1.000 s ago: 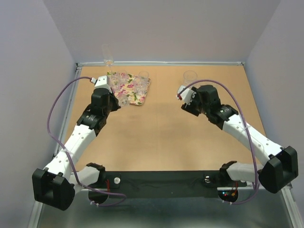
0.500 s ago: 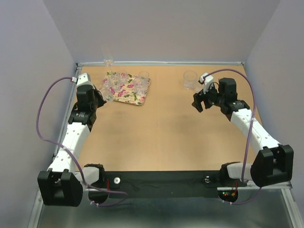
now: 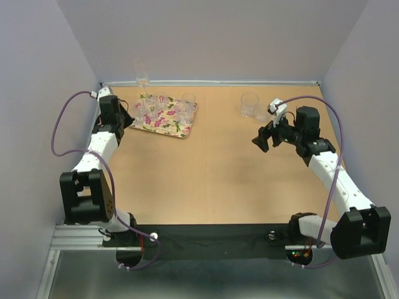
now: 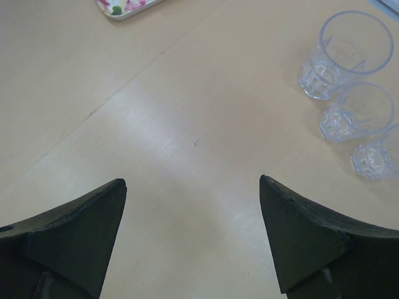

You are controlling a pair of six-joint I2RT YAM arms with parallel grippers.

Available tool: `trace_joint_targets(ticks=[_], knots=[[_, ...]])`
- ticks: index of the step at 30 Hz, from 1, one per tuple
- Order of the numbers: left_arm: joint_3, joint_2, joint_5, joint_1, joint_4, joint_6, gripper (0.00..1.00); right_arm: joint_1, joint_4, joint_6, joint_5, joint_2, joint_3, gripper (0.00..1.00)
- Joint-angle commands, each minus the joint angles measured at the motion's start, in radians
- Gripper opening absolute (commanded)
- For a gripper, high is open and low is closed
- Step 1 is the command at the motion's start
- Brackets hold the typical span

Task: Place the glasses into the tray
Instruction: Place the glass into the tray

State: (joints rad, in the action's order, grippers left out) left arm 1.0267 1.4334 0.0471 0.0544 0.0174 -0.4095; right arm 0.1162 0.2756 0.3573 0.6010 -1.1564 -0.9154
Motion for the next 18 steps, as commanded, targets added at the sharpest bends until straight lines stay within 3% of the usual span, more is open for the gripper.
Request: trace_joint_targets(ticks=[1,18], knots=[[0.105,0.079,-0.016,0.028,-0.088,-0.028,0.00,-0.012,-0.044,-0.015,0.040,0.015,0.012,0.92],[0.242,0.305,-0.006,0.041,-0.065,-0.003,0.00,-0.026,-0.044,-0.015,0.029,0.018,0.012,0.92]])
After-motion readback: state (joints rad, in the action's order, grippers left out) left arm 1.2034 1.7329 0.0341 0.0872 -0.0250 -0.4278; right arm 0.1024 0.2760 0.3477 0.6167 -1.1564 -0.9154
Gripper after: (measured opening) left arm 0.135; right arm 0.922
